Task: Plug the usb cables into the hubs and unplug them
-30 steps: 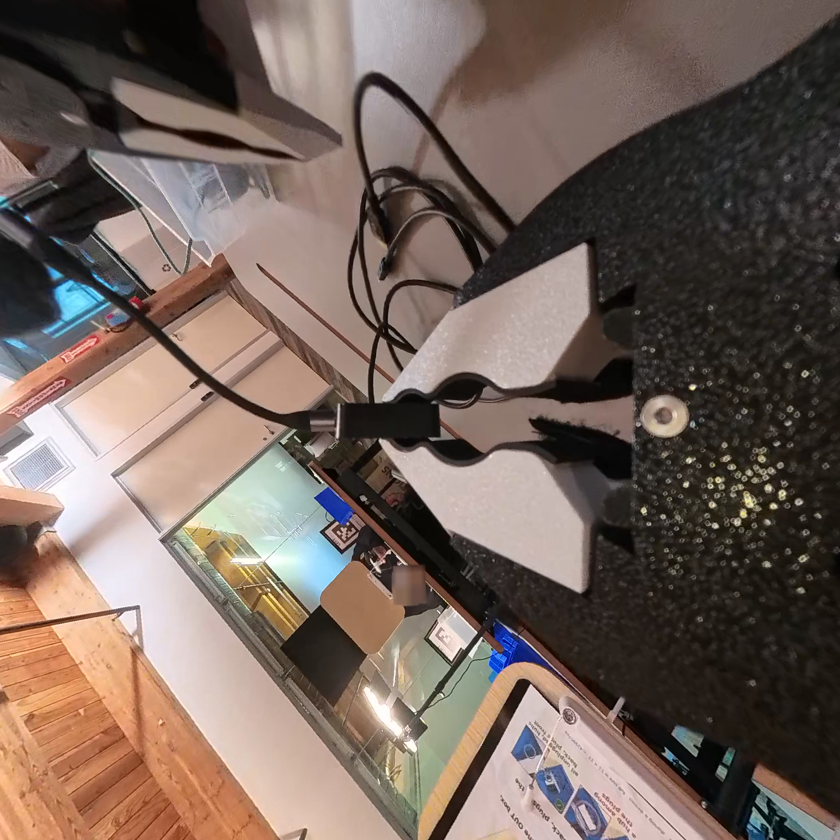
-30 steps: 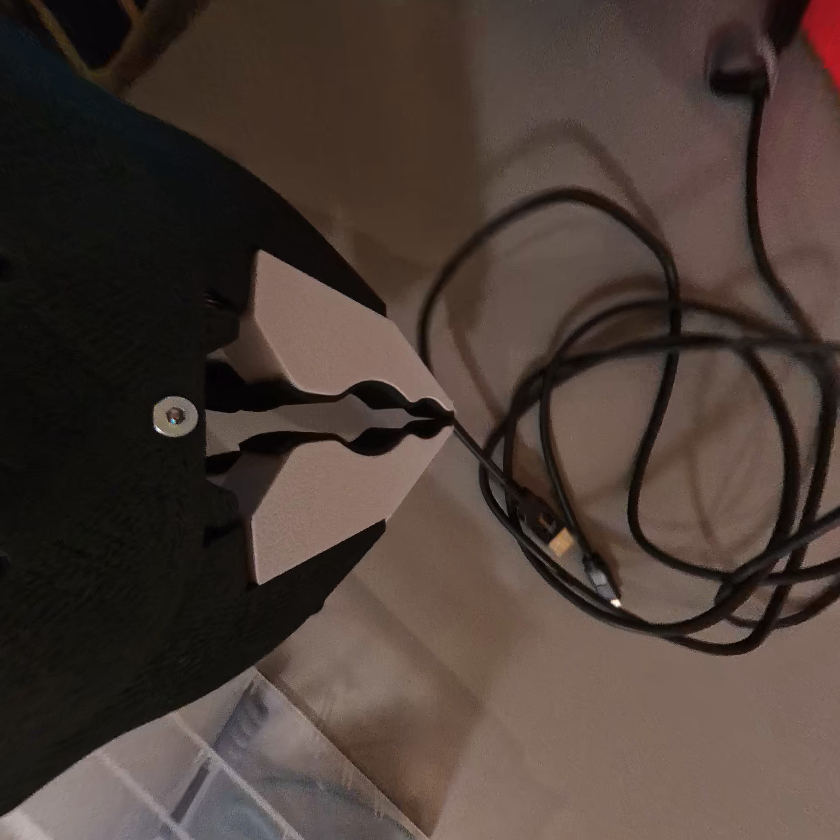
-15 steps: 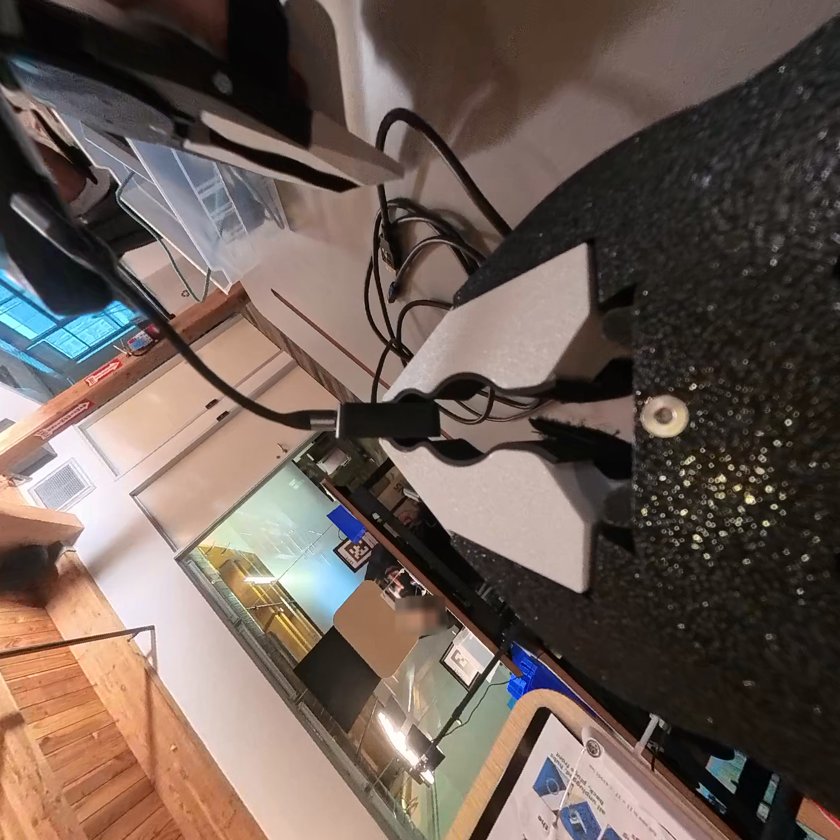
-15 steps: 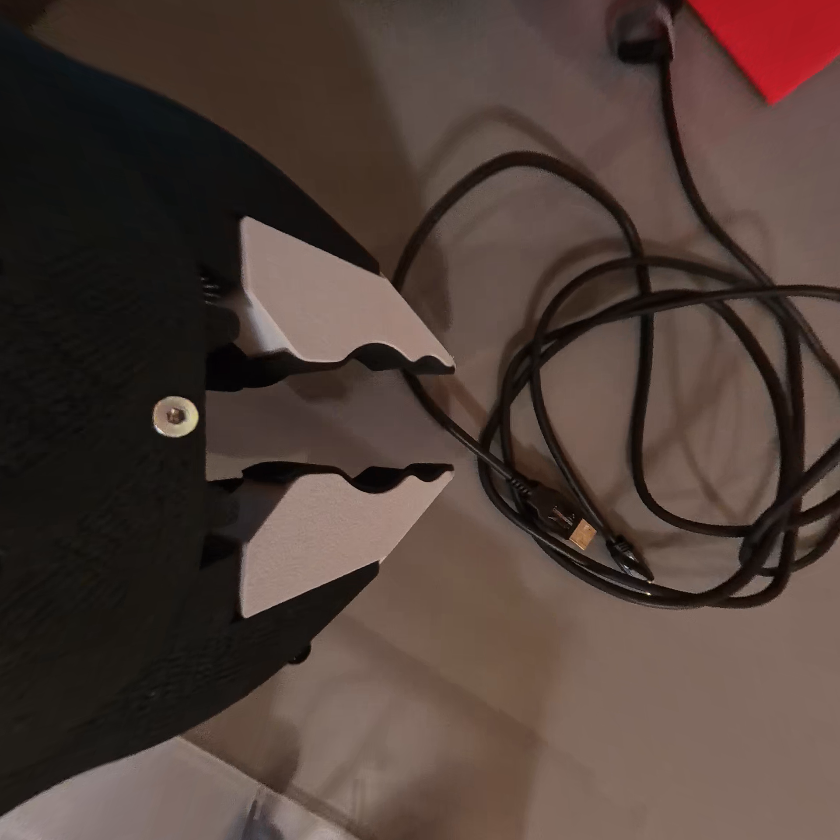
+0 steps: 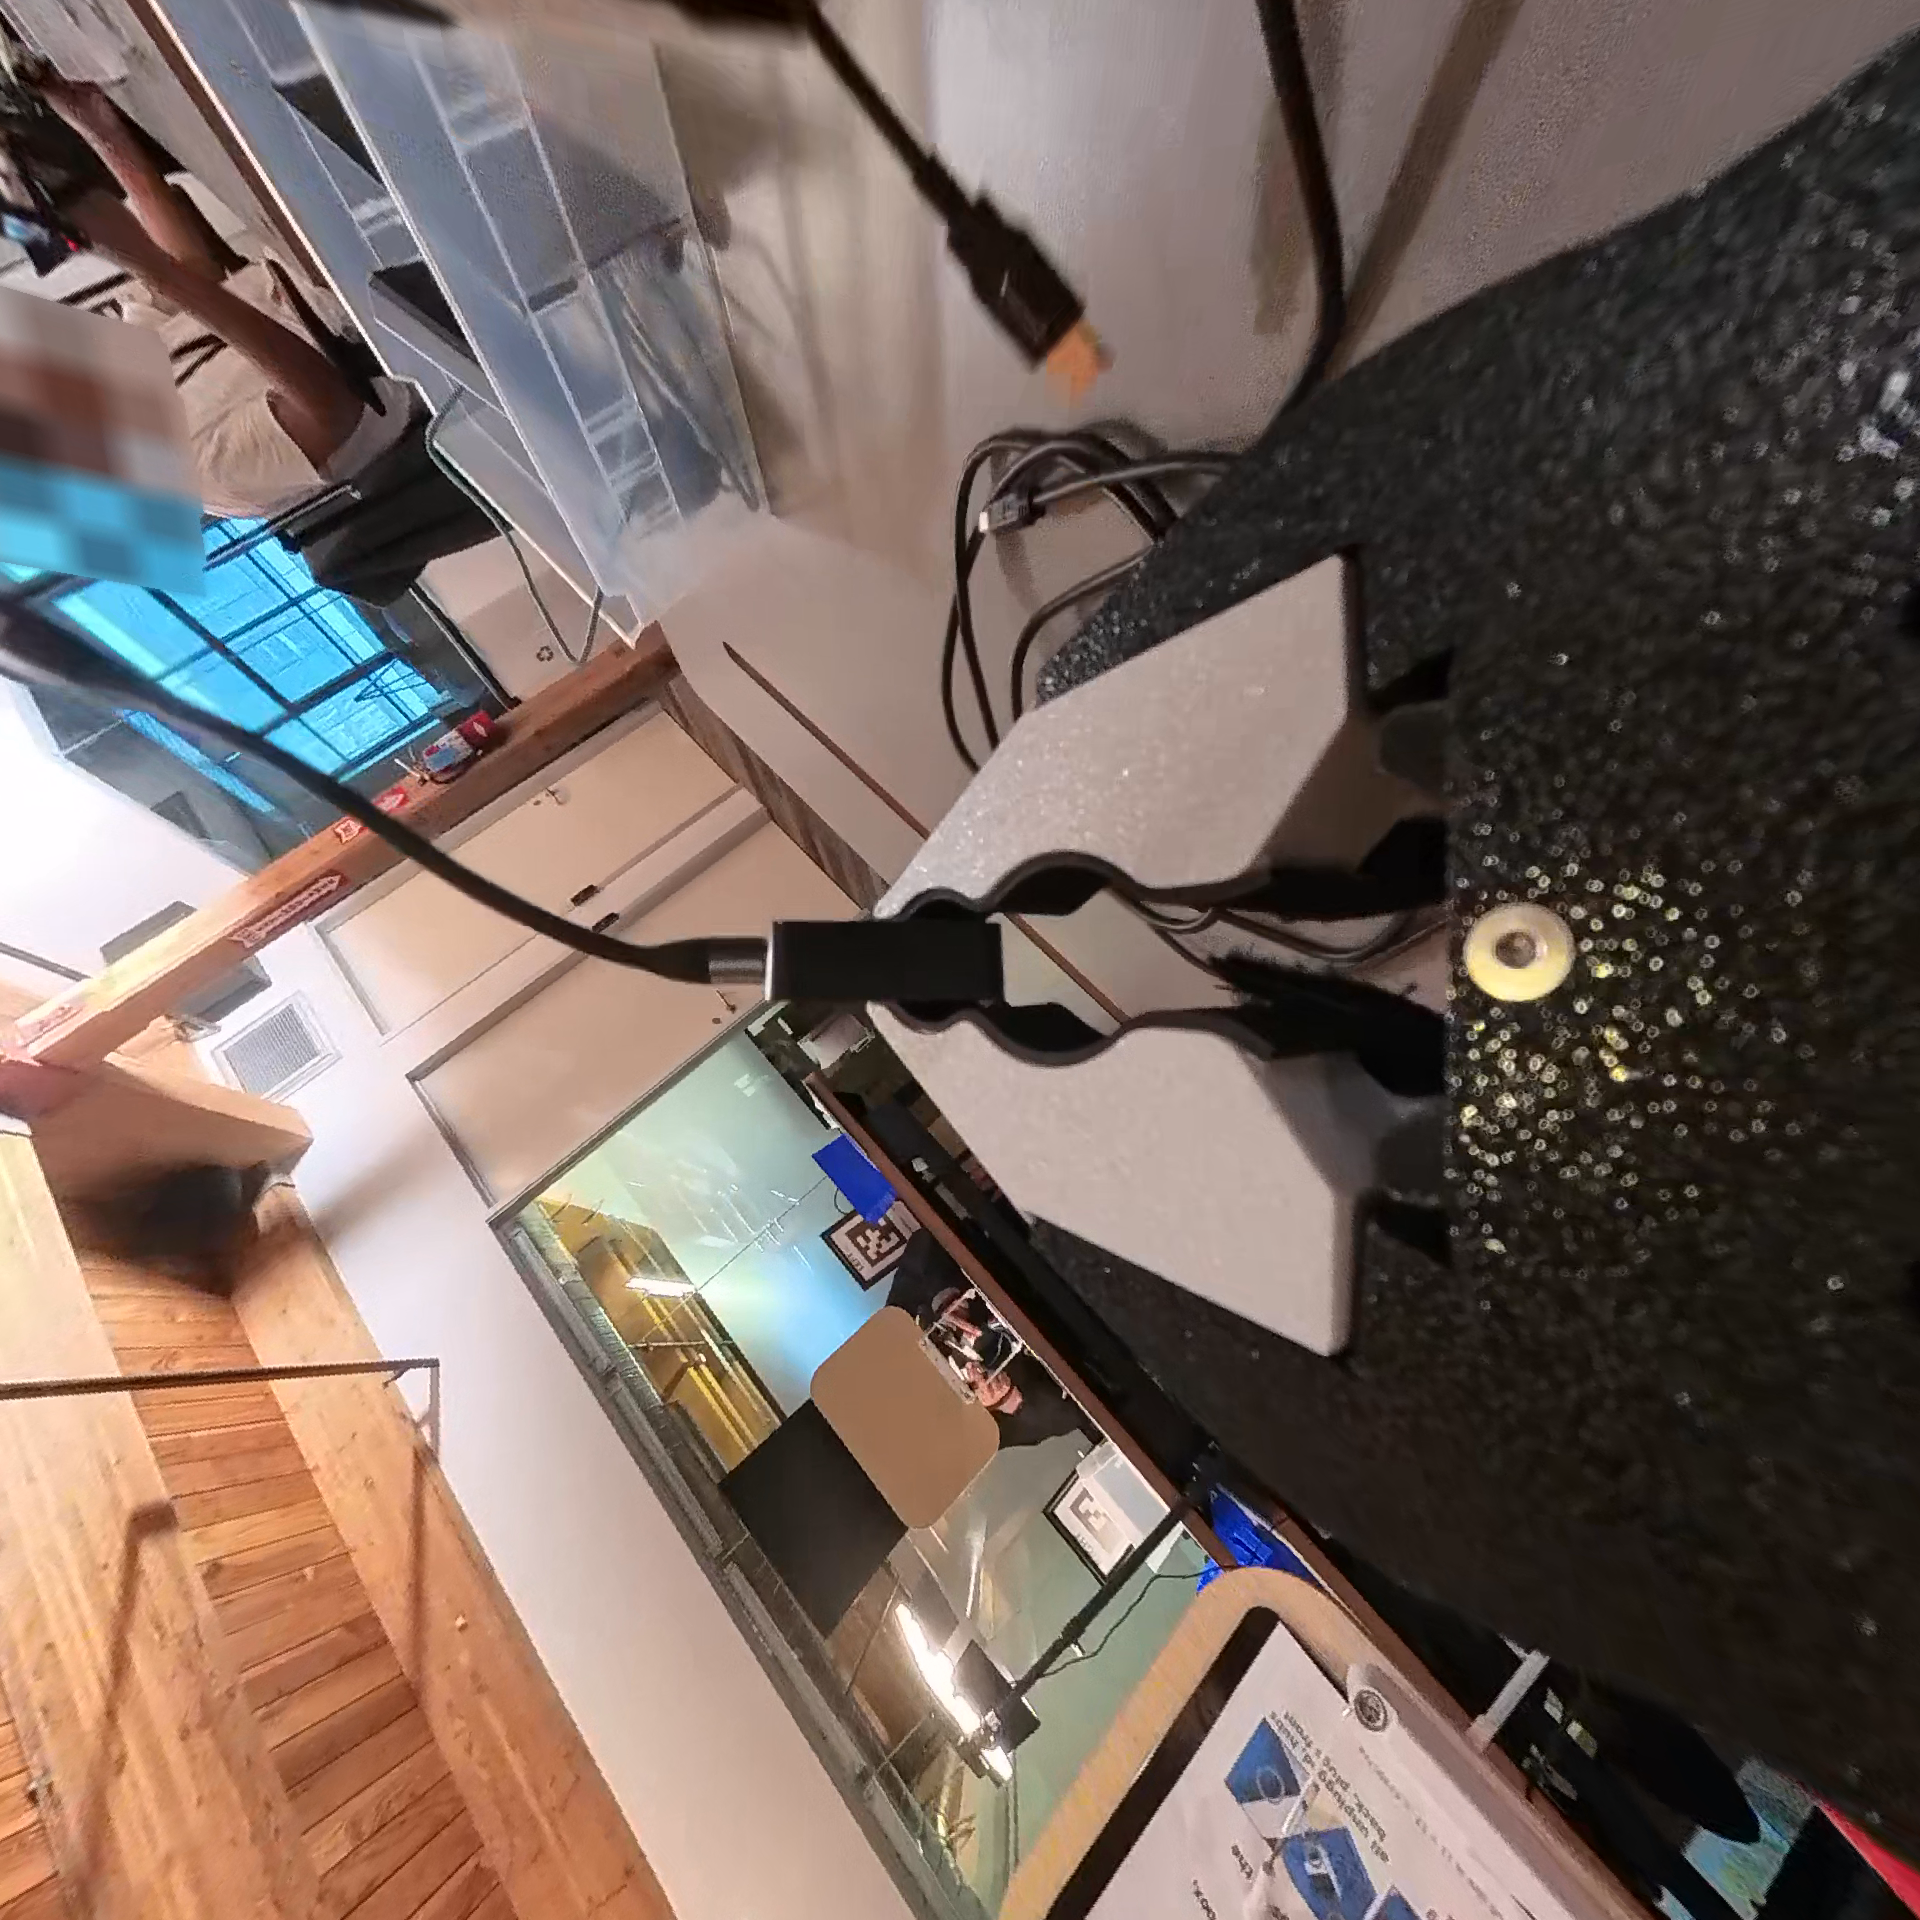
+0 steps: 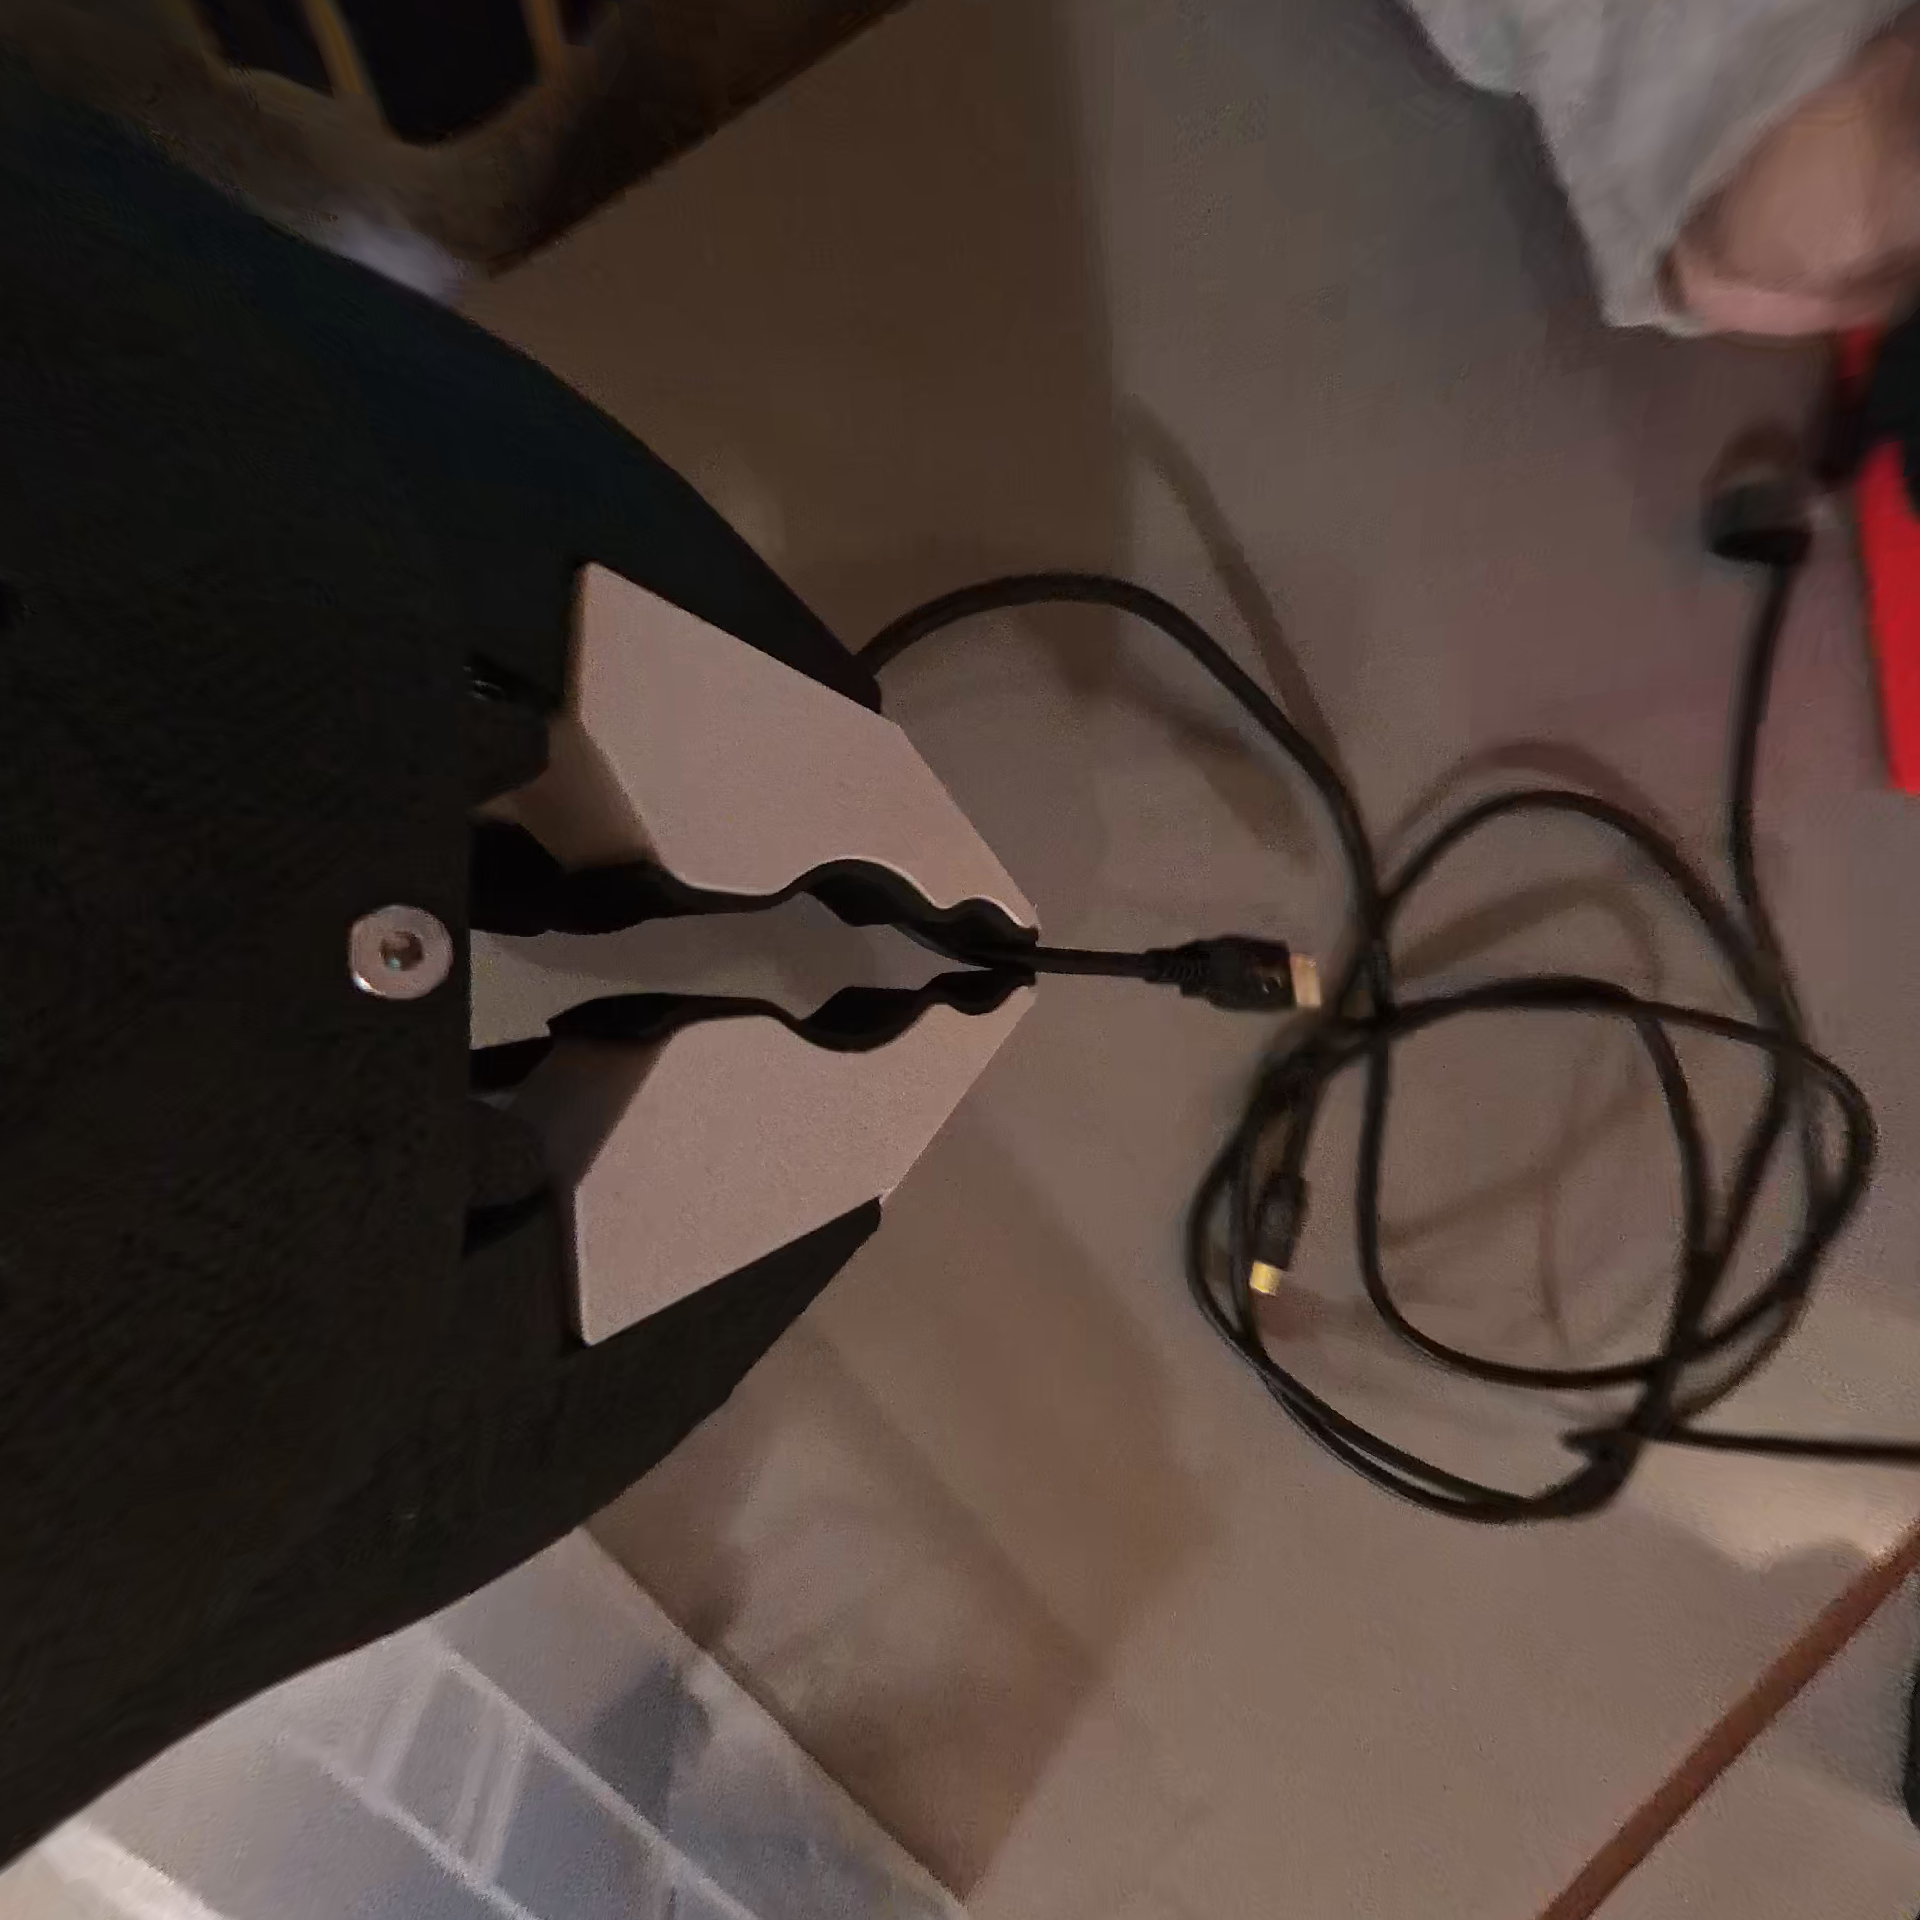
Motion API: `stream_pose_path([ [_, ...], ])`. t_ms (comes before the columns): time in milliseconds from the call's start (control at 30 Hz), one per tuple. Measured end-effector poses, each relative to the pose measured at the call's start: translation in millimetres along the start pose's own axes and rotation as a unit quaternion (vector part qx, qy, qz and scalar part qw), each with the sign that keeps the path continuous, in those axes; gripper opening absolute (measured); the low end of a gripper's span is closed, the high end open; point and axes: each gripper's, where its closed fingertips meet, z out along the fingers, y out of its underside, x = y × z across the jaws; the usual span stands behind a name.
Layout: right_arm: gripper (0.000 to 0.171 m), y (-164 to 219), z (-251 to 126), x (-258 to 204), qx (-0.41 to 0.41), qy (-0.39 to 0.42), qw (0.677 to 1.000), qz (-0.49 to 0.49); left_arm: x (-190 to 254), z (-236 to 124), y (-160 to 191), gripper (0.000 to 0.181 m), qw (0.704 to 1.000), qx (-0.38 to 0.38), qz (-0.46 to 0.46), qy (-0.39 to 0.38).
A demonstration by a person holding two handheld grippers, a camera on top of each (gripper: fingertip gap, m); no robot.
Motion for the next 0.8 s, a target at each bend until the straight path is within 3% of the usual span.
stream_pose_path([
  [33,0.002,9,-3,-3,-0.018,-0.001,1.0,-0.01,2,0,0,0.008,1.0,-0.001,0.003,0.003],
  [167,0.005,44,-4,-12,-0.097,-0.008,0.995,-0.02,10,1,0,0.008,0.999,-0.006,0.033,0.015],
  [367,0.025,12,7,4,0.02,0.033,0.998,0.045,19,2,2,0.008,0.998,-0.012,0.058,0.031],
  [633,0.036,30,32,39,-0.024,0.119,0.979,0.165,17,2,5,0.008,0.998,-0.018,0.051,0.033],
  [800,0.031,29,43,38,-0.015,0.111,0.976,0.186,22,2,4,0.008,0.997,-0.018,0.068,0.038],
])
